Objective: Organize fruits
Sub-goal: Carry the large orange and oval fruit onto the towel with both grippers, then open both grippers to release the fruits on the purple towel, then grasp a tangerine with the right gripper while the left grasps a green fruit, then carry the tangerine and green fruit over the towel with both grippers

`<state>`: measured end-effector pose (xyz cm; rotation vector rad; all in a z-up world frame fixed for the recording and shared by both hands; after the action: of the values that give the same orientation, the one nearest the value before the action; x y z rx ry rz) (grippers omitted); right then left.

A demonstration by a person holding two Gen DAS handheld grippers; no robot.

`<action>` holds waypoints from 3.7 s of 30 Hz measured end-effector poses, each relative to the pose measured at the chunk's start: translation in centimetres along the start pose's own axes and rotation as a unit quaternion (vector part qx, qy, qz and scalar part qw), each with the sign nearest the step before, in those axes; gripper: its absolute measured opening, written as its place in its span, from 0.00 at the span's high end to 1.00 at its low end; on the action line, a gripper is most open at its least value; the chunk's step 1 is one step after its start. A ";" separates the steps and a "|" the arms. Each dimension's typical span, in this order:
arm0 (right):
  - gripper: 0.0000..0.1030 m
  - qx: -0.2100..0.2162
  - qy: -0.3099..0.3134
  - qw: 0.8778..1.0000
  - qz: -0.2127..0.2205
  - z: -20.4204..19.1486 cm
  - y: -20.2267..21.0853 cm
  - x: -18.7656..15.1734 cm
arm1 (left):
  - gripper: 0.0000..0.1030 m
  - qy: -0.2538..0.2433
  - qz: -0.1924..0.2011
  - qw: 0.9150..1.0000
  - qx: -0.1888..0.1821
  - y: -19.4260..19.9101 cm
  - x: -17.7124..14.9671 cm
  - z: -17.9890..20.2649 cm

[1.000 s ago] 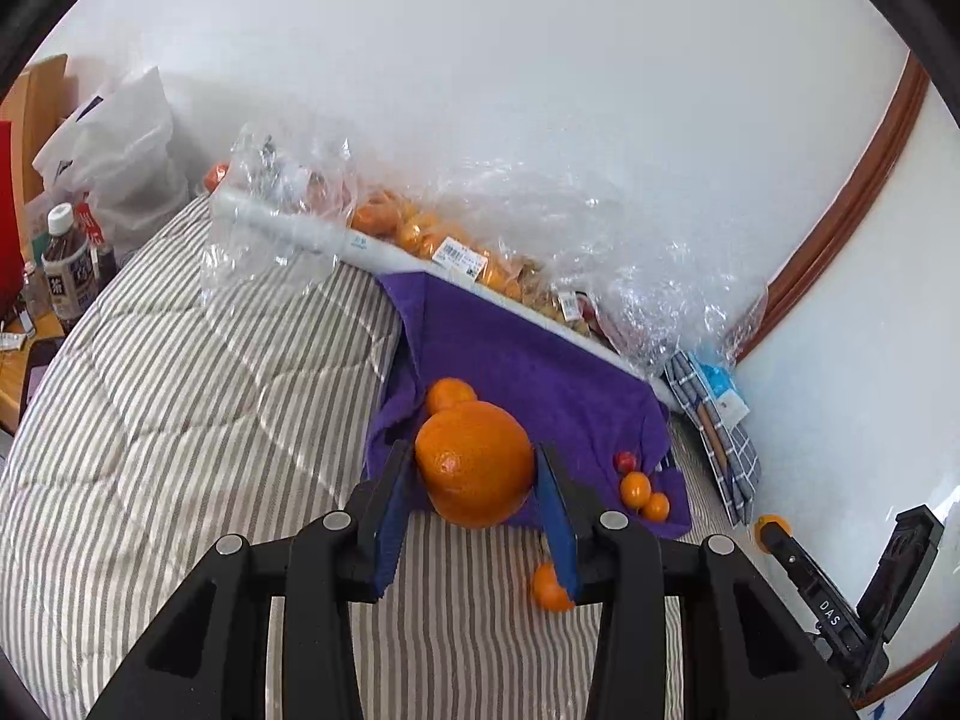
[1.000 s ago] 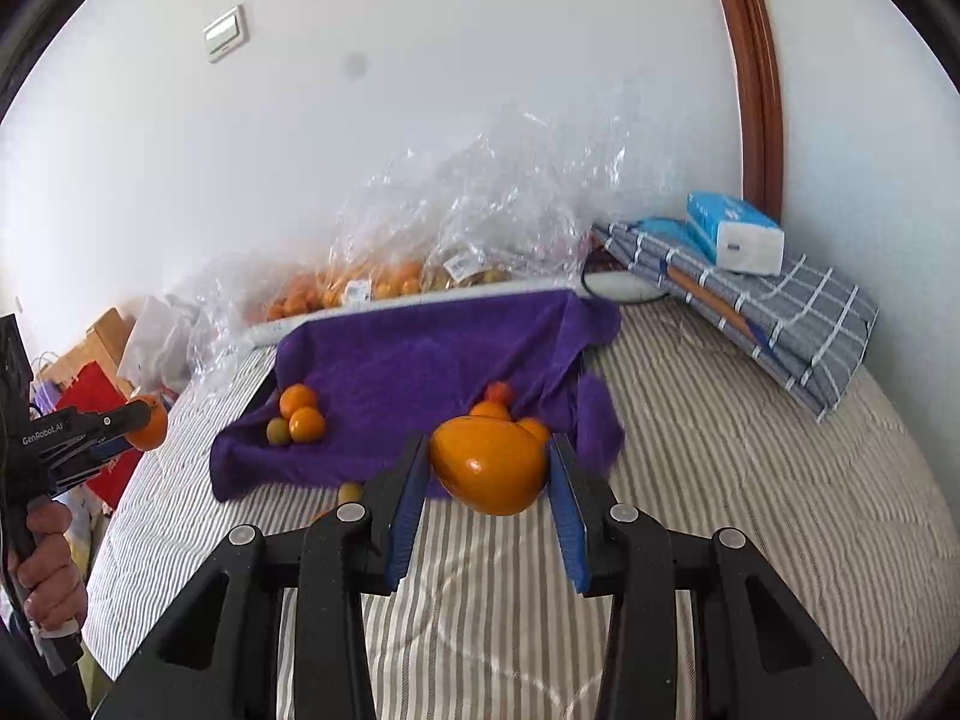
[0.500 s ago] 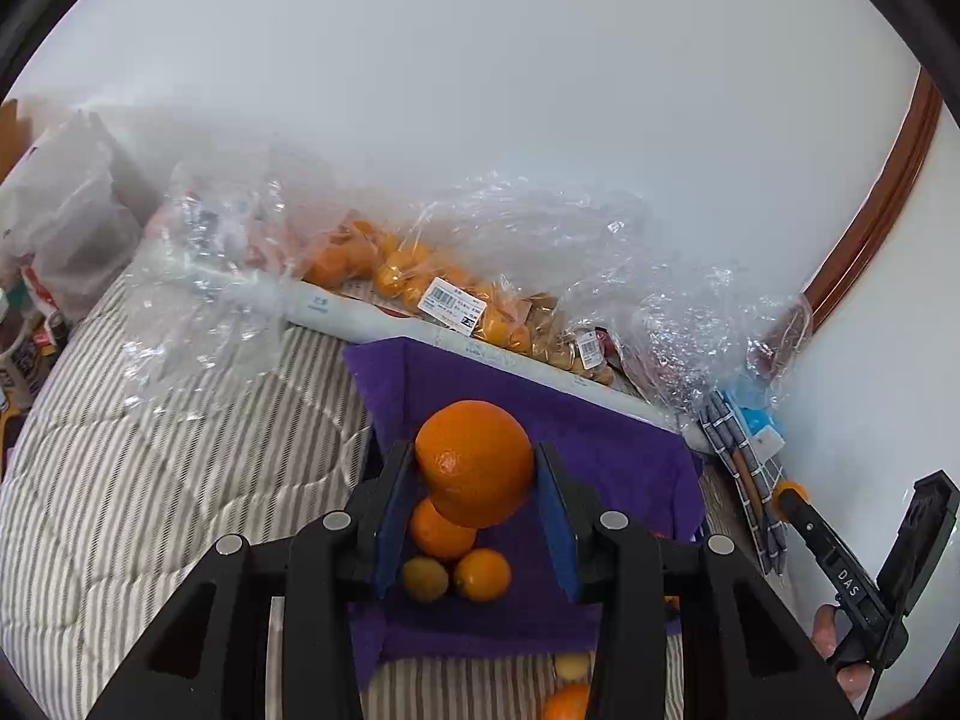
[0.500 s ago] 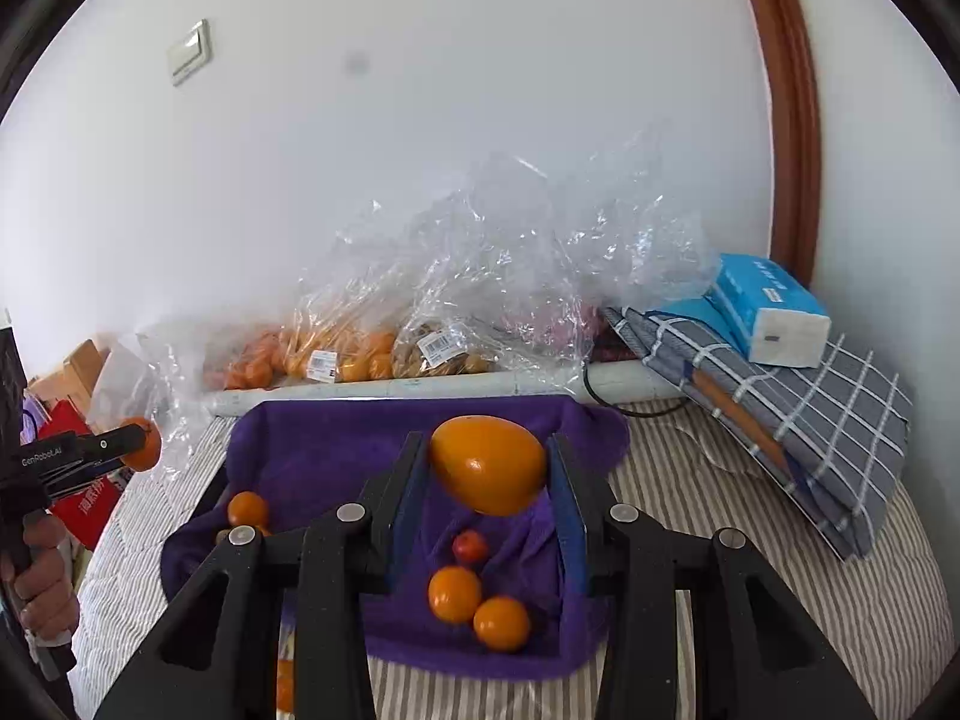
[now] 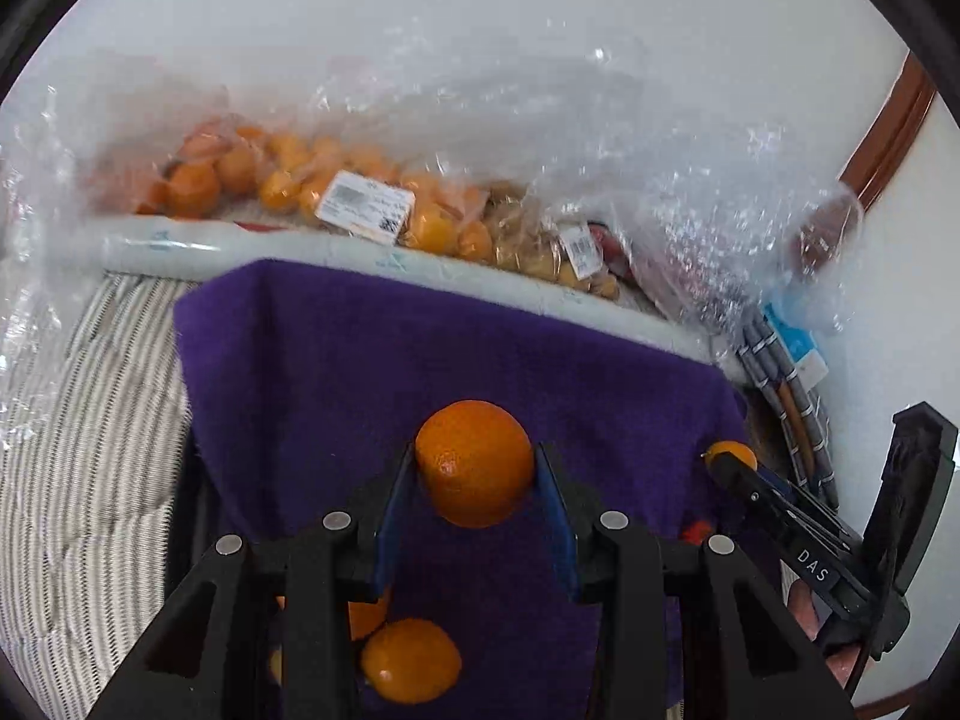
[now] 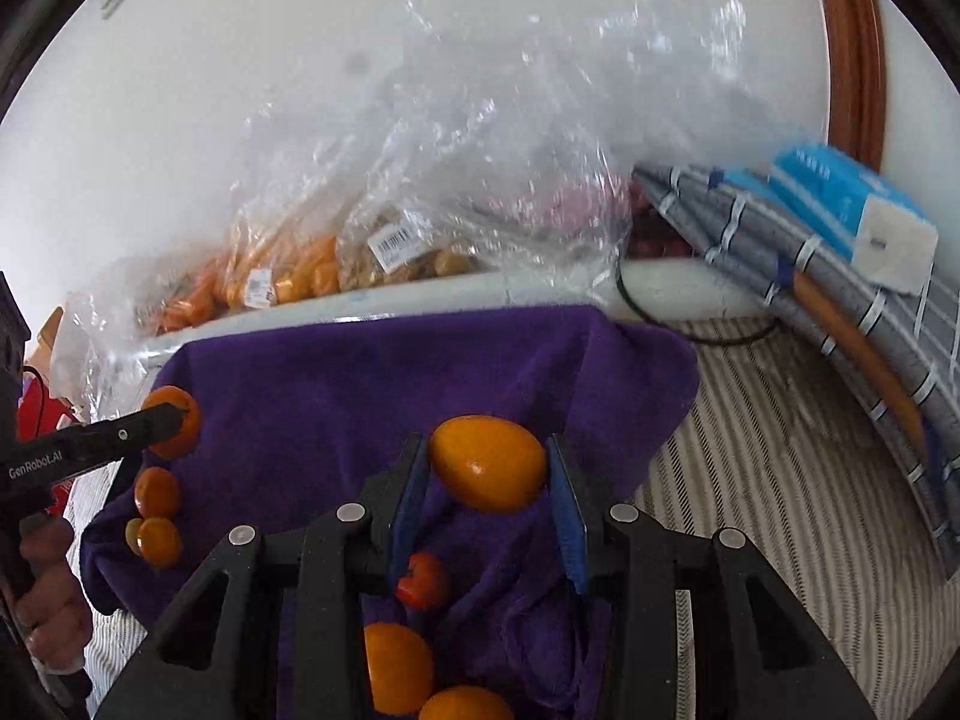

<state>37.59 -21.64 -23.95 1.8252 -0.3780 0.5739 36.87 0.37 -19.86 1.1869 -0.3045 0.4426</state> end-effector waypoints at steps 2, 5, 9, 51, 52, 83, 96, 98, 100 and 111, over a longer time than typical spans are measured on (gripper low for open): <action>0.62 -0.001 0.003 1.000 -0.008 0.1 -0.6 -0.3 | 0.63 -0.005 -0.006 1.000 0.009 -0.7 -0.2 0.2; 0.62 -0.003 0.015 1.000 -0.017 -0.1 -1.0 -0.5 | 0.63 -0.013 -0.014 1.000 0.019 -1.4 -0.6 0.4; 0.60 0.003 0.012 1.000 -0.027 -0.3 -0.9 -0.6 | 0.63 -0.014 -0.015 0.999 0.027 -1.7 -0.8 0.4; 0.47 0.024 0.097 0.994 -0.044 -14.3 4.5 -16.5 | 0.53 0.018 0.027 0.993 0.117 13.9 -17.1 -9.4; 0.47 0.024 0.094 0.994 -0.039 -14.3 4.6 -16.3 | 0.53 0.025 0.025 0.993 0.114 13.7 -17.2 -9.5; 0.60 -0.006 0.006 1.000 0.025 -0.7 13.2 -17.0 | 0.65 -0.080 -0.017 0.995 0.048 1.9 -15.7 5.6; 0.60 -0.004 -0.020 1.000 0.005 -0.6 12.0 -18.2 | 0.77 -0.071 -0.016 0.996 0.045 2.3 -15.9 4.5; 0.60 -0.003 -0.023 1.000 0.003 -1.0 11.9 -18.5 | 0.77 -0.073 -0.012 0.996 0.056 3.3 -16.7 3.5; 0.60 0.001 -0.025 1.000 0.004 -1.5 12.1 -18.8 | 0.77 -0.065 -0.010 0.996 0.062 4.4 -17.4 2.3; 0.60 0.043 -0.045 0.998 0.012 -4.0 15.4 -18.3 | 0.78 -0.001 0.013 0.997 0.075 11.3 -19.8 -3.2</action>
<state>13.54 -23.23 -20.98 1.9352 -0.4418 0.5335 14.06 3.41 -20.63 1.3315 -0.2920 0.4934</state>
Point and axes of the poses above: each gripper's, at about its wrist camera, not at the fingertips, and y roughly against the way its jaws point, z to its right, x to its top, the point moved 8 cm from there along -y, roughly the way its jaws point, and after that the axes turned 9 degrees about -z, right-handed, at the moved point
